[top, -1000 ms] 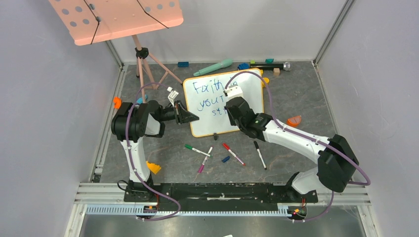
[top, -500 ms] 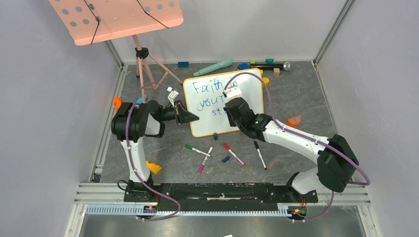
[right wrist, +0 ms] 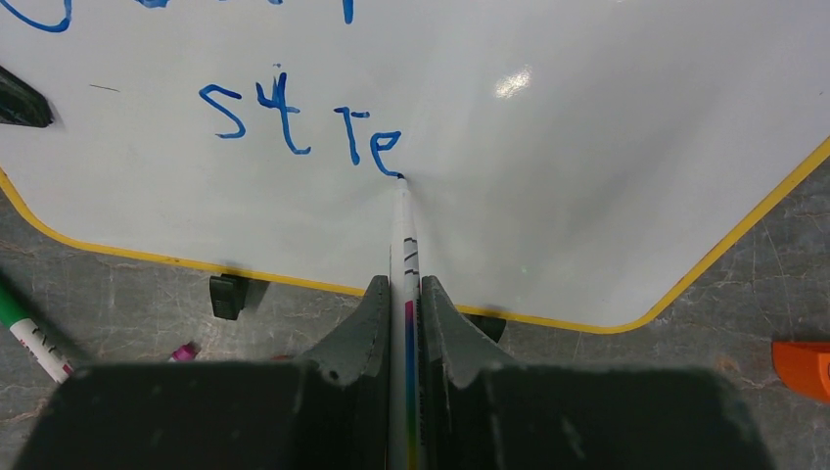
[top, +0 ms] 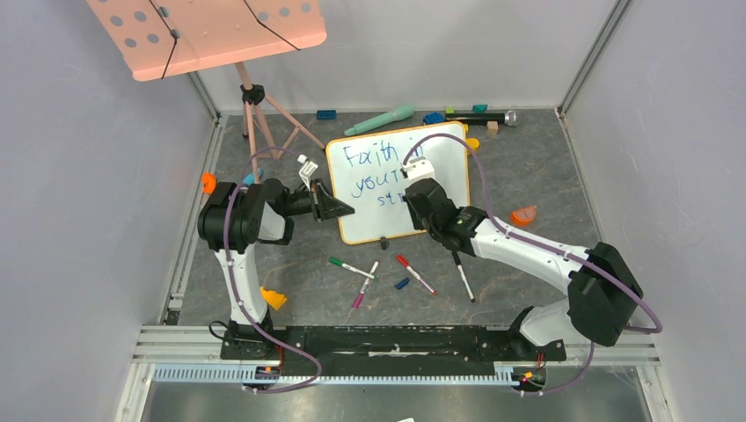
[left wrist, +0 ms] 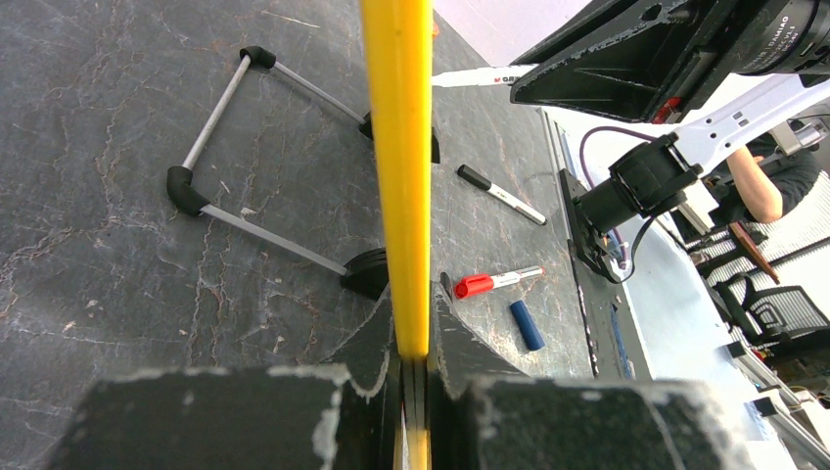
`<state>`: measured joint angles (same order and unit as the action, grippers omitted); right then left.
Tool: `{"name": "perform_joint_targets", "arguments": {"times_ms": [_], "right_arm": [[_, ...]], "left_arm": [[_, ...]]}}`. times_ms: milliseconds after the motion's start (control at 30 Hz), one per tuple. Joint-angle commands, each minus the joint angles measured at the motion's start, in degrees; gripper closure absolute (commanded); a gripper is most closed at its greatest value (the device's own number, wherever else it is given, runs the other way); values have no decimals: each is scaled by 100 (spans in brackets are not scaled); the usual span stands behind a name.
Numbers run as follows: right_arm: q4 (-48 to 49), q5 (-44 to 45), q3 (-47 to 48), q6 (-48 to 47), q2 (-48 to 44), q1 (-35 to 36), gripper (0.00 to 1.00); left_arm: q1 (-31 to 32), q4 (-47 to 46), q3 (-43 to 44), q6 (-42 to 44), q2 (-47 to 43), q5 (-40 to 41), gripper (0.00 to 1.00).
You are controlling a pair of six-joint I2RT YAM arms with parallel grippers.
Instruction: Write a sentence on the whiteboard
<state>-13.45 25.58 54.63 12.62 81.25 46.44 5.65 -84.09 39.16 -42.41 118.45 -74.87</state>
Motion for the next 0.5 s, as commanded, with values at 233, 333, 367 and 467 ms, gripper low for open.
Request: {"name": "perform_joint_targets", "arguments": {"times_ms": [233, 333, 367, 467], "right_arm": [[182, 45, 209, -116, -389, -47, 100], [185, 98, 230, -136, -459, -47, 100], [168, 106, 255, -155, -457, -55, 100], [134, 128, 351, -200, -366, -53, 100]], "left_arm": [[60, -511, 28, 593, -115, -347, 98], [58, -511, 29, 582, -113, -344, 98], [56, -511, 26, 577, -115, -347, 98], [58, -511, 29, 581, -113, -345, 98]]}}
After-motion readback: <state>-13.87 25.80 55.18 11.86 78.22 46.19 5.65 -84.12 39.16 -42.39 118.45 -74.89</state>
